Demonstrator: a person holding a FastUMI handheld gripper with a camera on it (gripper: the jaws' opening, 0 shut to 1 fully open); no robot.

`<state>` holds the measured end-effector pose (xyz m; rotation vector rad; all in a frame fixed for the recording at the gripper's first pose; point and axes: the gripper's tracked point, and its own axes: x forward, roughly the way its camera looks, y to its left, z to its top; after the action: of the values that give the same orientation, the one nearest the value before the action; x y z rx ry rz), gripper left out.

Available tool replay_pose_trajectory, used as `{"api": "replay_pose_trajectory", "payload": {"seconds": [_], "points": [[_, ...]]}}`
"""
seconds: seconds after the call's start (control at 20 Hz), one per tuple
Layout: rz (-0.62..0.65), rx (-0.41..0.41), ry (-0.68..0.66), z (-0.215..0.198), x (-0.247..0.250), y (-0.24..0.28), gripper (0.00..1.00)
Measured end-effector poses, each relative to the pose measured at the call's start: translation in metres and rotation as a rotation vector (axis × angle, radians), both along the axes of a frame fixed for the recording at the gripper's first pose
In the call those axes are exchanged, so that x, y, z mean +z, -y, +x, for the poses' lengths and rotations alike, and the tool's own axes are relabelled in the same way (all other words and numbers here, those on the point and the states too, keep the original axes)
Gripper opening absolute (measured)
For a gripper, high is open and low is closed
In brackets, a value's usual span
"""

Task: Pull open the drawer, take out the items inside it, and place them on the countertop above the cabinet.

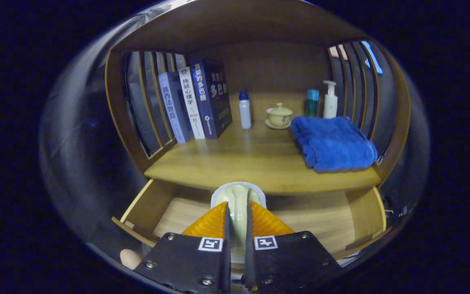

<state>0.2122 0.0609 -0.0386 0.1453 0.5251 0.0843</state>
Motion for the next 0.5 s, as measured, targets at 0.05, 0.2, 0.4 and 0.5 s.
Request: {"api": "replay_pose_trajectory", "payload": {"seconds": [0.05, 0.2, 0.4, 0.5], "points": [[-0.006, -0.009, 0.018, 0.008, 0.004, 0.0, 0.14], [-0.02, -0.034, 0.038, 0.038, 0.009, -0.001, 0.14], [-0.019, -0.054, 0.027, 0.071, 0.002, -0.007, 0.14], [-0.004, -0.073, 0.027, 0.082, 0.003, -0.009, 0.14]]}}
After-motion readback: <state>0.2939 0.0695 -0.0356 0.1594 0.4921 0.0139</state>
